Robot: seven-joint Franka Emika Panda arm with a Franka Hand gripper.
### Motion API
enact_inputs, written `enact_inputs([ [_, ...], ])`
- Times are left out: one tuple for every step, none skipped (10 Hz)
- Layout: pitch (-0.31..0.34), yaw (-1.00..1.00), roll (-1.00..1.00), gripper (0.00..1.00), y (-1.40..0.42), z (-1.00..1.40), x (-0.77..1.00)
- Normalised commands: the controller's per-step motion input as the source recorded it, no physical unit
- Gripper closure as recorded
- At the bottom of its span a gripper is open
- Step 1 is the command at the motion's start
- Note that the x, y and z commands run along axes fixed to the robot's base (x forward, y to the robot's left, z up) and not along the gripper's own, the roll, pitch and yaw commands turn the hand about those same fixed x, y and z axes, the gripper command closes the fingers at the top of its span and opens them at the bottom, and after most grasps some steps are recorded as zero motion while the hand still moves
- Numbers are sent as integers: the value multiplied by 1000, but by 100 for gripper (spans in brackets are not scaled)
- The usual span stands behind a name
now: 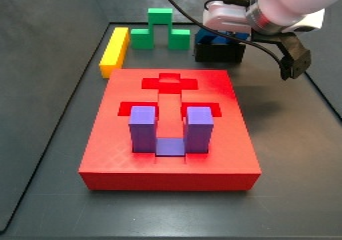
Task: Pick up the blue object. Move up. Place the blue object on the fixture. Regrasp the blue object. Move to above the board. Insert the blue object.
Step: Regrasp the blue object.
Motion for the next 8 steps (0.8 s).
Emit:
enact_inputs([
  [0,0,0,100,0,0,0],
  [0,0,0,100,0,0,0],
  [0,0,0,100,0,0,0],
  [0,0,0,100,0,0,0],
  [0,0,0,100,0,0,0],
  [0,0,0,100,0,0,0],
  [0,0,0,100,0,0,0],
  [0,0,0,100,0,0,0],
])
